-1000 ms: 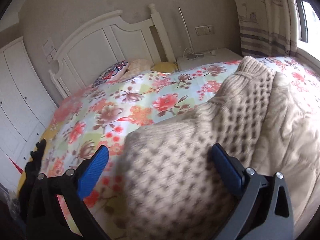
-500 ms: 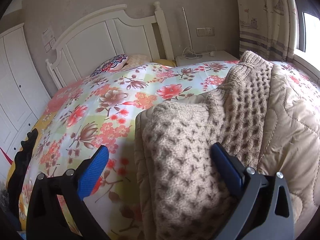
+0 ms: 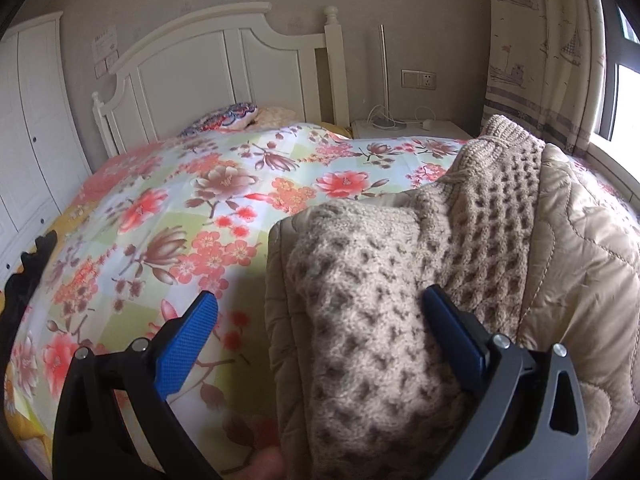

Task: Fold large clothes

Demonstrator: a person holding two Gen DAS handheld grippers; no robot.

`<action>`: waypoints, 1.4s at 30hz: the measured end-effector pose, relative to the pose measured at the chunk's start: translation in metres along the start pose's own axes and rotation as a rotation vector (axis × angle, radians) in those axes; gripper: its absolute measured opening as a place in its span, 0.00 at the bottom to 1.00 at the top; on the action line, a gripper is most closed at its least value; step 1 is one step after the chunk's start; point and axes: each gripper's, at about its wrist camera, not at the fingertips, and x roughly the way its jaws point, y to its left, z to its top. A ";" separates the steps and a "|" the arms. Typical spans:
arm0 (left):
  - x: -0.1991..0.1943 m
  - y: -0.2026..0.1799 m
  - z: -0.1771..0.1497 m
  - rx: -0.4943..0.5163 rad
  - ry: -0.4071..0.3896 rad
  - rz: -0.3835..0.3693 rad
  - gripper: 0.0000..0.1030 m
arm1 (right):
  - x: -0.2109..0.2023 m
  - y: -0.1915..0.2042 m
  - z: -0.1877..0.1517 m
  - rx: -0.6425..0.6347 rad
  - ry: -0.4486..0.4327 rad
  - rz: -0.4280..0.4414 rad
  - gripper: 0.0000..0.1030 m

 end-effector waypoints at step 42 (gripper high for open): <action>0.058 -0.126 0.055 0.001 -0.052 -0.120 0.98 | -0.096 -0.103 0.021 0.127 -0.239 -0.263 0.73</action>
